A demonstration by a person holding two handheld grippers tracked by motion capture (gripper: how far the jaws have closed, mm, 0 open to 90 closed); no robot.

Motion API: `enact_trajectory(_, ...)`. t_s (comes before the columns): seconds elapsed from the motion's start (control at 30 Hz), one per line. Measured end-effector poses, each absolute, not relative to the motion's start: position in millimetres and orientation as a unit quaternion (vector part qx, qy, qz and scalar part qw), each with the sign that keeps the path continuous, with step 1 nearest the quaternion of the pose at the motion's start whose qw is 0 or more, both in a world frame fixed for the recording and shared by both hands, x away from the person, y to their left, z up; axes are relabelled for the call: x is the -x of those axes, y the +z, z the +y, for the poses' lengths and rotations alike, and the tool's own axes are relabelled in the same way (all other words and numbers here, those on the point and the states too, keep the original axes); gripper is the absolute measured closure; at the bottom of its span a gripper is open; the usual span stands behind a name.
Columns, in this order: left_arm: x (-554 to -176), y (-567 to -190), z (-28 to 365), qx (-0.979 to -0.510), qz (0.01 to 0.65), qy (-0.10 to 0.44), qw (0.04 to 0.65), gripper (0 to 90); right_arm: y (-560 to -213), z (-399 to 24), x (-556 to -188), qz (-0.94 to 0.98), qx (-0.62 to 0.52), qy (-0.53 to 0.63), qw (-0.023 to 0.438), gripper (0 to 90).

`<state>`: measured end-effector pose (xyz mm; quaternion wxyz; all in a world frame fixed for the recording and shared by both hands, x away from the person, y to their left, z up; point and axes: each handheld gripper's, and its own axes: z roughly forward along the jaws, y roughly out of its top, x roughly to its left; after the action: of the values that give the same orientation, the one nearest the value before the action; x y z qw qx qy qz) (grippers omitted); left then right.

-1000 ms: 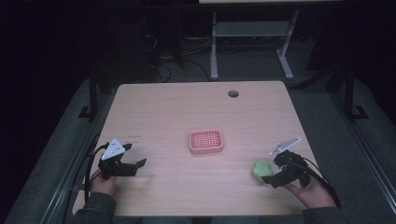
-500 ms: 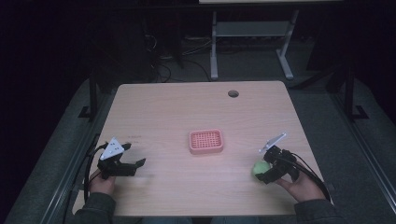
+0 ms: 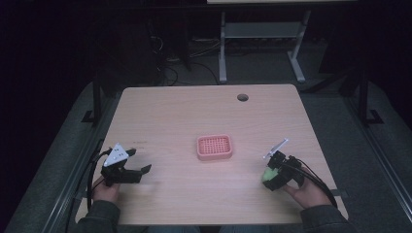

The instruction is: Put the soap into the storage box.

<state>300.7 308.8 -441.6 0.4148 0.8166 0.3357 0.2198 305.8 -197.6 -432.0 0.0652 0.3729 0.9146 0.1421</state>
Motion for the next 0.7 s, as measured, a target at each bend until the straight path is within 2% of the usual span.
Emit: enact_trajectory(0.7,-300,-441,310,-0.813,0.341,0.219,0.419,14.4,-443,-194,-310,0.915,-0.382,0.119,0.056,25.1)
